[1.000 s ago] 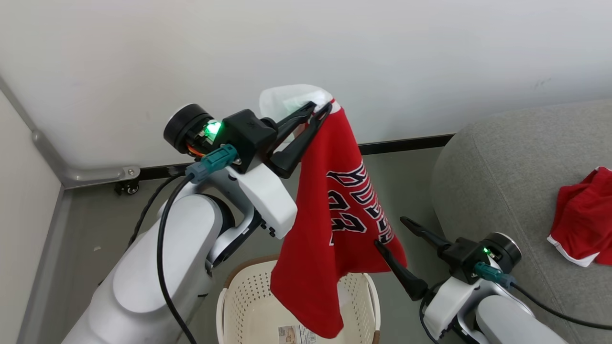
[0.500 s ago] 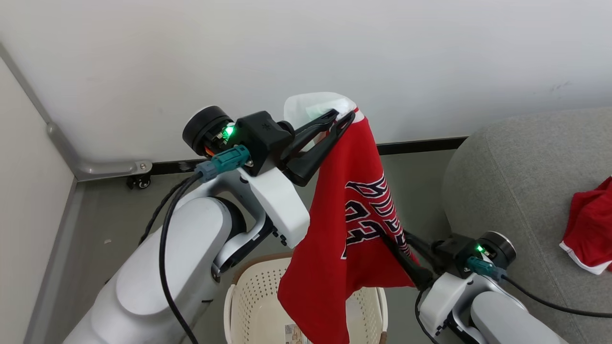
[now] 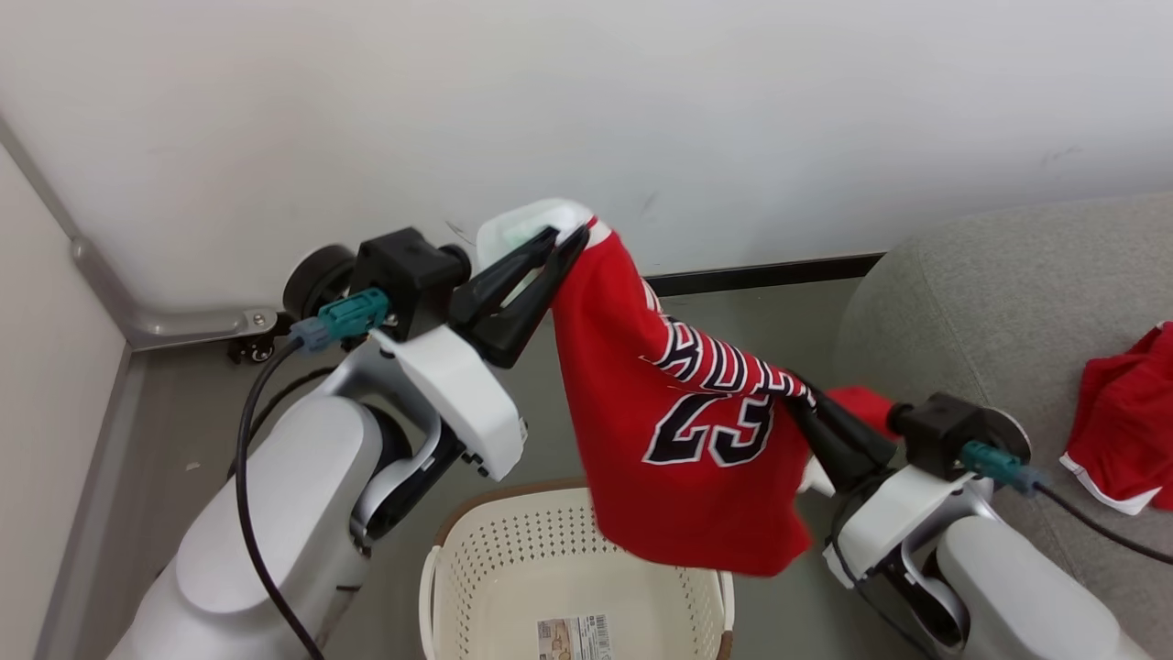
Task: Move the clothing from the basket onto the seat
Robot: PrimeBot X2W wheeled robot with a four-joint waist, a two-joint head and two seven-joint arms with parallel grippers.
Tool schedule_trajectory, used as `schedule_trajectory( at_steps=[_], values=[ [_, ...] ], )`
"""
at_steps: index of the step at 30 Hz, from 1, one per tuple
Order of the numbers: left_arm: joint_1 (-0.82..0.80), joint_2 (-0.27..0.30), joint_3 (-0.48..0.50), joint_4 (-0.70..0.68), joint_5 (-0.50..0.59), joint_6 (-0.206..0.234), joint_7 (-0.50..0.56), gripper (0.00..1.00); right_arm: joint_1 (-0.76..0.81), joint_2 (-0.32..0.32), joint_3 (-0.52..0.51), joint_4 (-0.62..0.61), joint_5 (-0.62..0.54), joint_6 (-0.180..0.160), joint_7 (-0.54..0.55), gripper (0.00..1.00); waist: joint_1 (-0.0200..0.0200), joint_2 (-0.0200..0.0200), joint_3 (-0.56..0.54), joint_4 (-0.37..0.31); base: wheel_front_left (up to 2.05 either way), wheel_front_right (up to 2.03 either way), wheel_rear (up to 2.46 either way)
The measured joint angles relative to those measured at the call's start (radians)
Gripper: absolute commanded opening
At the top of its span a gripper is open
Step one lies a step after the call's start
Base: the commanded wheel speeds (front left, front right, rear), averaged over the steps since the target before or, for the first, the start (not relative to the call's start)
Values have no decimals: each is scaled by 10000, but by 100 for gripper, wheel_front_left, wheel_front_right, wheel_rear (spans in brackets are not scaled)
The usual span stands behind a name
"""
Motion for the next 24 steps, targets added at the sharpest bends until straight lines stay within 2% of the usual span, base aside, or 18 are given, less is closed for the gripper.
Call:
schedule_trajectory(
  at_steps=[12, 13, 16, 17, 18, 24],
  values=[
    [1299, 163, 259, 773, -238, 17, -880, 0, 5, -52, -1467, -1058, 1166, 0, 0, 0, 0, 0, -20, -458, 0, 0, 0],
    [1375, 153, 259, 807, -238, 17, -947, 2, 5, -61, -1546, -1089, 1235, 0, 0, 0, 0, 0, -26, -498, 0, 0, 0],
    [1571, 71, 257, 859, -311, 17, -1145, 50, 3, -71, -1774, -1177, 1338, 0, 0, 0, 0, 1, -44, -610, 0, 0, 0],
    [1628, 48, 247, 878, -313, 17, -1227, 89, 2, -67, -1860, -1212, 1400, 0, 0, 0, 0, 0, -50, -644, 0, 0, 0],
    [1683, 27, 245, 899, -326, 17, -1290, 100, 1, -54, -1948, -1241, 1442, 0, 0, 0, 0, 0, -56, -676, 0, 0, 0],
    [1880, 36, 203, 999, -403, 17, -1607, 100, -34, -40, -2132, -1350, 1501, 0, 0, 0, 0, 0, -102, -831, 0, 0, 0]
  ],
)
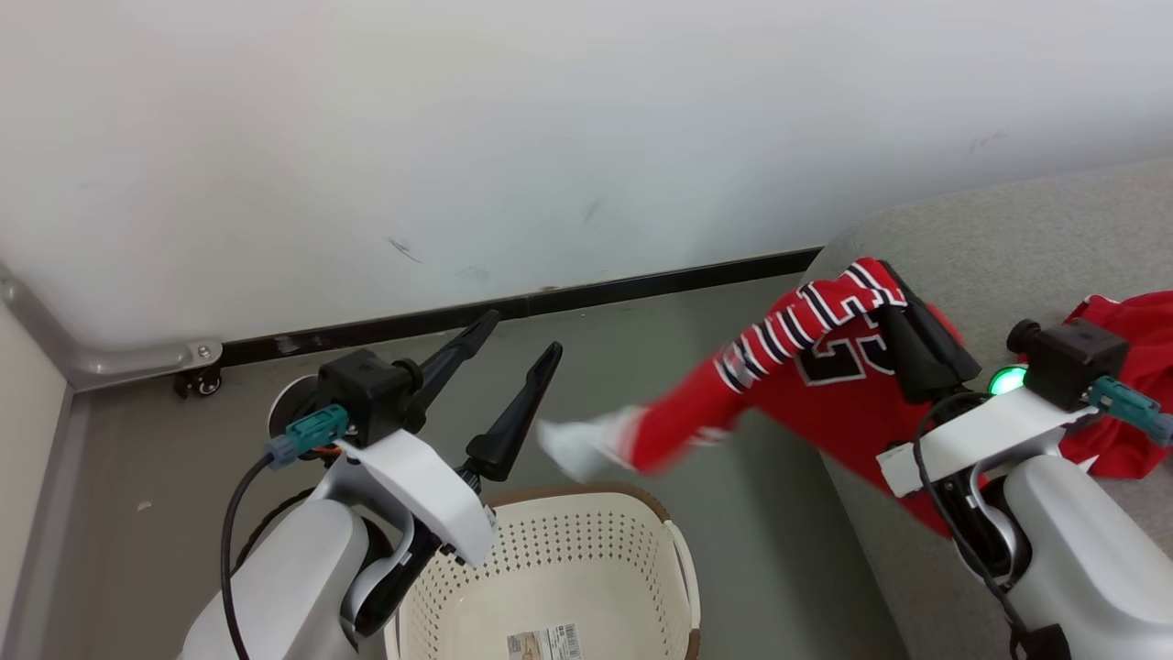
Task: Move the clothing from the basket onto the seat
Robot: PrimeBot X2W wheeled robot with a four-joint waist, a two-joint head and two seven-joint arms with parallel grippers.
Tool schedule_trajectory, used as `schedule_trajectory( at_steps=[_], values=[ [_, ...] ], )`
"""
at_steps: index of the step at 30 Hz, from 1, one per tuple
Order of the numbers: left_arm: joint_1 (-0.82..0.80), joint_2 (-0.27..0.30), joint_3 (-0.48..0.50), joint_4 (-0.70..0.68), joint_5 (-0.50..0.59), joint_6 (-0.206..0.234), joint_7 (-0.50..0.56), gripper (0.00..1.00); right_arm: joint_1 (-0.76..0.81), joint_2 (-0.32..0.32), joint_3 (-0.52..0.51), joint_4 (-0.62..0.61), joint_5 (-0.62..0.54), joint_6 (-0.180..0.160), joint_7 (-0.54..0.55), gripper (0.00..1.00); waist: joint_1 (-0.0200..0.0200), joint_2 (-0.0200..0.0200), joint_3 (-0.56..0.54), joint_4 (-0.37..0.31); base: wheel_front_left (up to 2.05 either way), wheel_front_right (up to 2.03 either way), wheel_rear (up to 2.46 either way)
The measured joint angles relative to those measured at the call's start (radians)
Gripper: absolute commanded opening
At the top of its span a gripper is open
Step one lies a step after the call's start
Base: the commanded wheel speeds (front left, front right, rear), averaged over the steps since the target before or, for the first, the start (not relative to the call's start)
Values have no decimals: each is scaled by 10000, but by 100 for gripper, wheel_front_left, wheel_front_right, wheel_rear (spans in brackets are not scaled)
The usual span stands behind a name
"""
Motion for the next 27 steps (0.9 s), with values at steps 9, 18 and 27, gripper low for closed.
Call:
schedule_trajectory(
  at_steps=[9, 18, 27],
  values=[
    [258, 84, -334, 19, 6, -4, -320, 100, -35, -568, -654, -67, -36, 0, 0, 0, 0, 0, -67, -208, 0, 0, 0],
    [466, 67, -920, -236, 10, -13, -422, 100, 249, -1034, -1384, -96, -167, 0, 0, 0, 0, 0, -107, -521, 0, 0, 0],
    [686, -107, -1722, -711, -71, -15, -570, 100, 714, -1267, -1856, -301, -242, 0, 0, 0, 0, 0, -145, -940, 0, 0, 0]
  ],
)
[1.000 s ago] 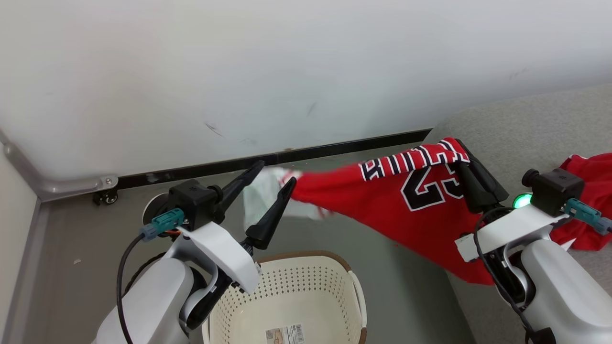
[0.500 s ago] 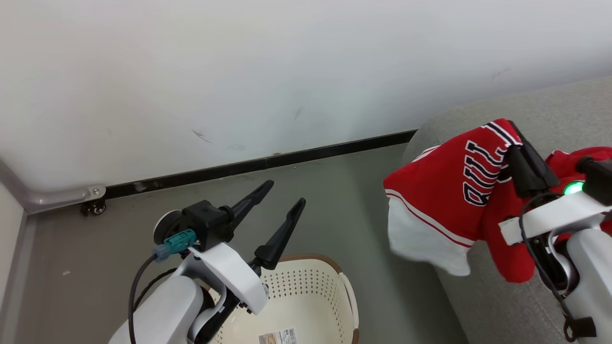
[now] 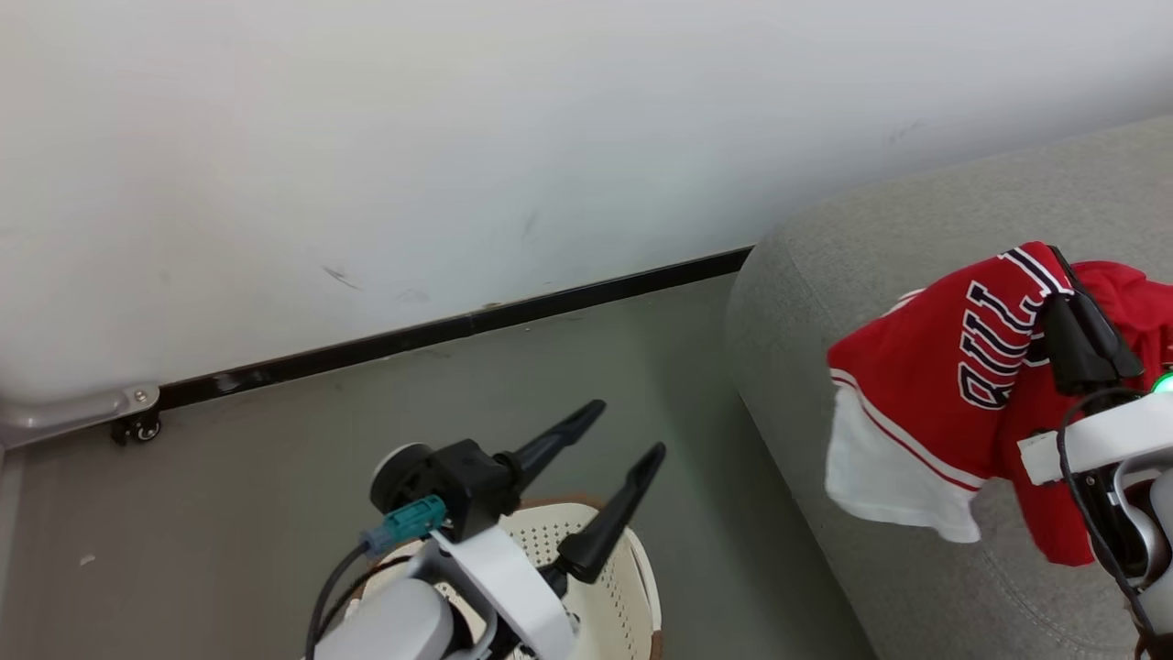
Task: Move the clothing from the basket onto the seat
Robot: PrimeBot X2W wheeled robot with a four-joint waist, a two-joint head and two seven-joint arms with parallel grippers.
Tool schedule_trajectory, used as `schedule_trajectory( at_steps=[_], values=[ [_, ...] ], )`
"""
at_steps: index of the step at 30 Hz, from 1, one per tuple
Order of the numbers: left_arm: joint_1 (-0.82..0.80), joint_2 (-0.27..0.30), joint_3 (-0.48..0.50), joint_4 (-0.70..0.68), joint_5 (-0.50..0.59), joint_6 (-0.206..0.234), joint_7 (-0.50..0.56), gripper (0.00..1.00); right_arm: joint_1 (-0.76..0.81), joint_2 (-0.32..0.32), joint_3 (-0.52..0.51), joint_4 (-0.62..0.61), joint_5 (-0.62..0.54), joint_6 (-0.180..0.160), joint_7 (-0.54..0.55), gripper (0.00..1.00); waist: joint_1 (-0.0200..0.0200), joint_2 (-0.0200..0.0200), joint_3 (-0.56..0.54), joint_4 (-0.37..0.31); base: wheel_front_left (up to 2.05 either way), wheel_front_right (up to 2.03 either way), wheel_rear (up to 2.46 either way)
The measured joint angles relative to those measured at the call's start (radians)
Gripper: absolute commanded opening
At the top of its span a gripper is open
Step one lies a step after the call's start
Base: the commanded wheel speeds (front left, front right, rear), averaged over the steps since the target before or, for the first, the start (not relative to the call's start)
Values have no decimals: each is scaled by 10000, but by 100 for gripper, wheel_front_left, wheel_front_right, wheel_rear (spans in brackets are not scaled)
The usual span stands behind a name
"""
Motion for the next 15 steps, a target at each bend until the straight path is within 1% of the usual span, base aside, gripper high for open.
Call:
schedule_trajectory(
  at_steps=[5, 15],
  values=[
    [62, -157, -353, -236, -203, -2, -23, 100, 236, -100, -173, -61, -2, 0, 0, 0, 0, 0, -3, -272, 0, 0, 0],
    [212, -136, -539, -324, -349, -2, -119, 100, 411, -284, -297, -372, -19, 0, 0, 0, 1, 0, 41, -838, 0, 0, 0]
  ],
)
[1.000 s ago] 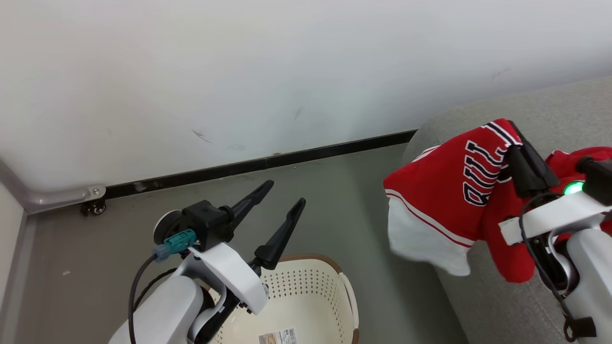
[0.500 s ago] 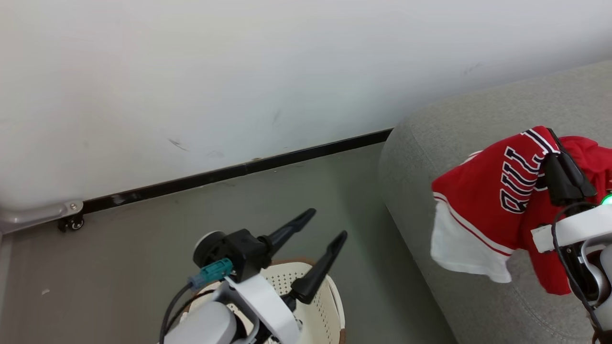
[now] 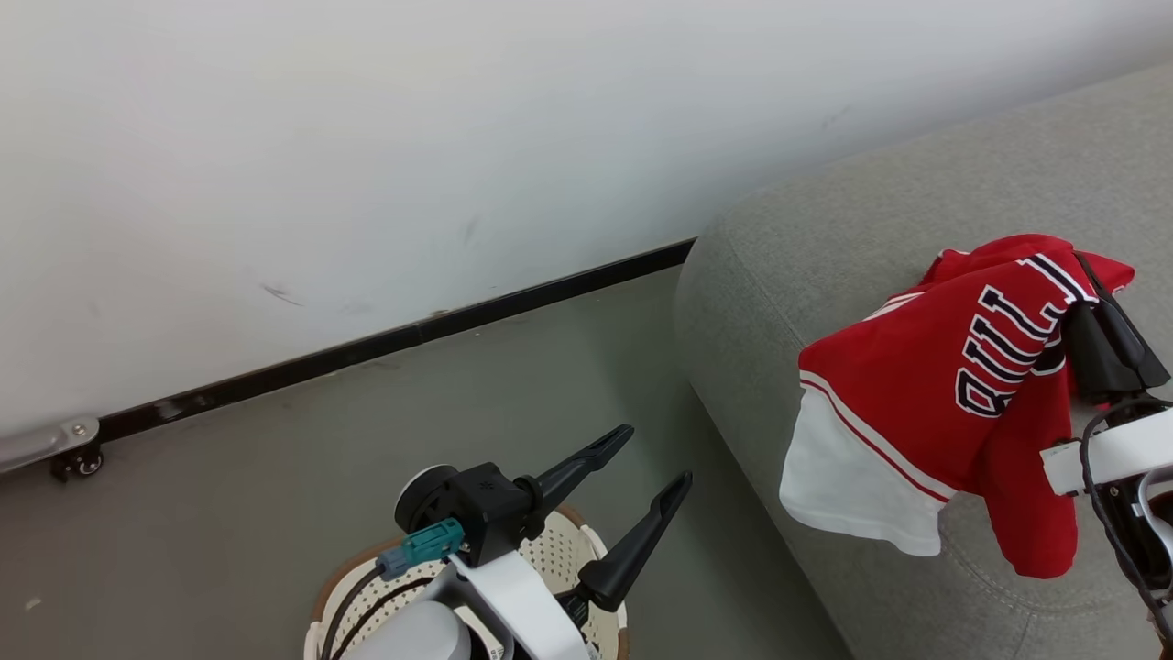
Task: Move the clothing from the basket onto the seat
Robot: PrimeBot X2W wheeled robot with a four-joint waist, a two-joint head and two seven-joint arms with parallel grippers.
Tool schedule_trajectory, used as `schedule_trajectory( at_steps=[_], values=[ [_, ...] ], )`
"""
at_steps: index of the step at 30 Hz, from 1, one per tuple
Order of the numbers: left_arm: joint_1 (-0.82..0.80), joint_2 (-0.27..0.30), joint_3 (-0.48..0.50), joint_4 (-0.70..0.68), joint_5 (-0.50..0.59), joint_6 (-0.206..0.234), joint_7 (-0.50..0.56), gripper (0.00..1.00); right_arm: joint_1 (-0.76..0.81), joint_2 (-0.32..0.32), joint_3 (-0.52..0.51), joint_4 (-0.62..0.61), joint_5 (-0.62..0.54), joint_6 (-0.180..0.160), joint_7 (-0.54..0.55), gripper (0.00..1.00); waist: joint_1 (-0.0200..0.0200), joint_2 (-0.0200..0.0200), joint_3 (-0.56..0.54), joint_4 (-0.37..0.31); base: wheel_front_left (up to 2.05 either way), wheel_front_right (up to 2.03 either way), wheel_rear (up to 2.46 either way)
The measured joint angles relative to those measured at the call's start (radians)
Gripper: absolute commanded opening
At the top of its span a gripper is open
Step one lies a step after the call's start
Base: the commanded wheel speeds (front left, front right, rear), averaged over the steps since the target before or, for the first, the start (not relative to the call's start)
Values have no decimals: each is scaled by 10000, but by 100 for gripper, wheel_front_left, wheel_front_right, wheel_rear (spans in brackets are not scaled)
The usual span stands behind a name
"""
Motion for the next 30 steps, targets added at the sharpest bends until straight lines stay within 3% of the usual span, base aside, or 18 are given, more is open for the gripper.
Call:
schedule_trajectory(
  at_steps=[14, 30],
  values=[
    [0, 230, 136, -291, 104, 0, -71, 100, -1300, -786, 92, 226, 71, 0, 324, 0, 0, 0, 454, -487, 0, 0, 0],
    [-265, 652, 370, -1352, 623, 61, -109, 100, -4181, -1749, -1022, 1557, 257, 0, 1045, 0, 0, 0, 1625, -472, 0, 0, 0]
  ],
)
